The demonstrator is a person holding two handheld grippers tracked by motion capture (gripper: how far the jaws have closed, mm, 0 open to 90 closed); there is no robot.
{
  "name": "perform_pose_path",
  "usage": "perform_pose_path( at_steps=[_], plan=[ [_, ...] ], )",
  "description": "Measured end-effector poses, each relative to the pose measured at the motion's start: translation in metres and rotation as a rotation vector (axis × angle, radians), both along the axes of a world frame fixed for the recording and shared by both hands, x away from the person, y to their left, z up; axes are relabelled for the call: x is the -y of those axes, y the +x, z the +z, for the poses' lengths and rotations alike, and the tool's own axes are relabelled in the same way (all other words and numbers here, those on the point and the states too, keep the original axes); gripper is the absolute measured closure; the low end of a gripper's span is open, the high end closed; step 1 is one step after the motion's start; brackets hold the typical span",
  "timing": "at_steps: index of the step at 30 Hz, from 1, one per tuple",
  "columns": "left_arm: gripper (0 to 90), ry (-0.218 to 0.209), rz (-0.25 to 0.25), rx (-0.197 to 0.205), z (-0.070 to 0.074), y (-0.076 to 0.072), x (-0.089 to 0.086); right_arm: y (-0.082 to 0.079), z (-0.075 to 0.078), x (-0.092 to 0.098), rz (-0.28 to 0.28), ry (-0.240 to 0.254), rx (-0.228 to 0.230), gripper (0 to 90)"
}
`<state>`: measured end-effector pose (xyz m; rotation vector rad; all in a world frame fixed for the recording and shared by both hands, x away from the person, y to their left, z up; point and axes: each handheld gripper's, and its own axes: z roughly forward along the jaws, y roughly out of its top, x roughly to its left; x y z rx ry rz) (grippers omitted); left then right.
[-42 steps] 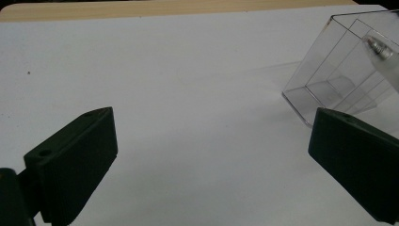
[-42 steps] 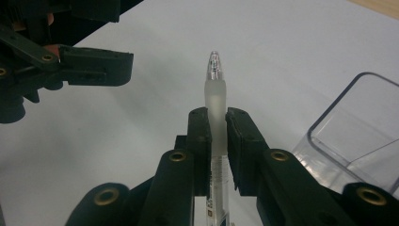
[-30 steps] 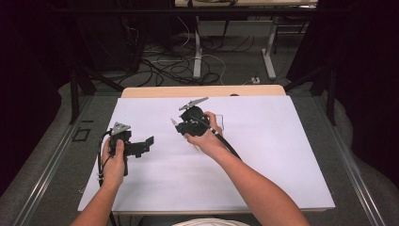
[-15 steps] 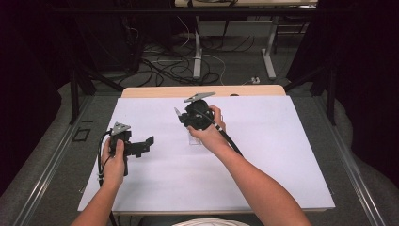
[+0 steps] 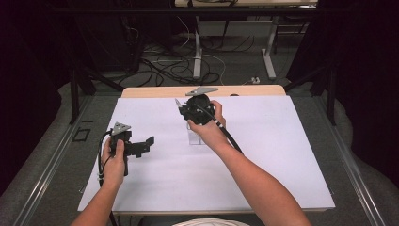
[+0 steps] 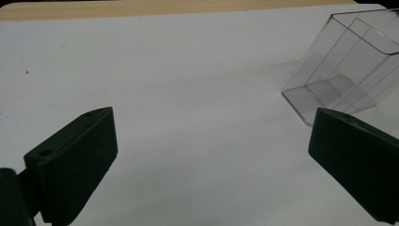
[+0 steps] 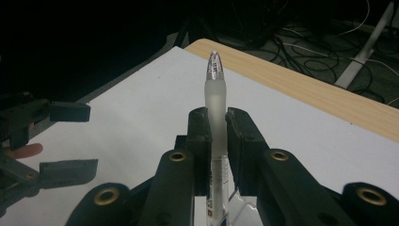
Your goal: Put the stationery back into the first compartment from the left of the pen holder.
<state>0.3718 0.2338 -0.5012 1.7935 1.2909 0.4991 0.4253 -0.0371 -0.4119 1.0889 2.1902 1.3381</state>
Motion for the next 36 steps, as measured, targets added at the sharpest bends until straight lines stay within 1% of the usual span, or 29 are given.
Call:
perform_pose_path(
  at_steps=[6, 9, 10, 15, 27, 28, 29, 31, 36],
  plan=[
    [1.6, -0.003, 0.003, 0.002, 0.000, 0.000, -0.001, 0.005, 0.004, 0.000, -0.019, 0.004, 0.022, 80.3],
    [1.6, -0.004, 0.005, -0.001, 0.000, 0.000, -0.001, 0.007, 0.004, 0.000, -0.026, 0.003, 0.022, 80.3],
    [1.6, -0.004, 0.005, -0.001, 0.000, 0.000, -0.002, 0.008, 0.004, 0.000, -0.031, -0.002, 0.033, 80.3],
    [1.6, -0.007, 0.006, 0.000, 0.001, 0.000, -0.002, 0.013, 0.004, 0.000, -0.048, 0.000, 0.053, 80.3],
    [1.6, -0.017, 0.011, 0.000, 0.002, -0.001, -0.004, 0.025, 0.002, 0.001, -0.086, -0.007, 0.075, 80.3],
    [1.6, -0.019, 0.012, 0.001, 0.002, -0.001, -0.004, 0.026, 0.001, 0.000, -0.091, -0.004, 0.070, 80.3],
    [1.6, -0.020, 0.012, 0.000, 0.002, 0.000, -0.004, 0.027, 0.000, 0.000, -0.091, -0.005, 0.077, 80.4],
    [1.6, -0.020, 0.012, -0.001, 0.002, 0.000, -0.004, 0.029, -0.001, -0.001, -0.096, -0.007, 0.073, 80.3],
    [1.6, -0.022, 0.013, 0.000, 0.001, 0.001, -0.004, 0.032, -0.004, -0.001, -0.104, -0.012, 0.080, 80.3]
  ],
)
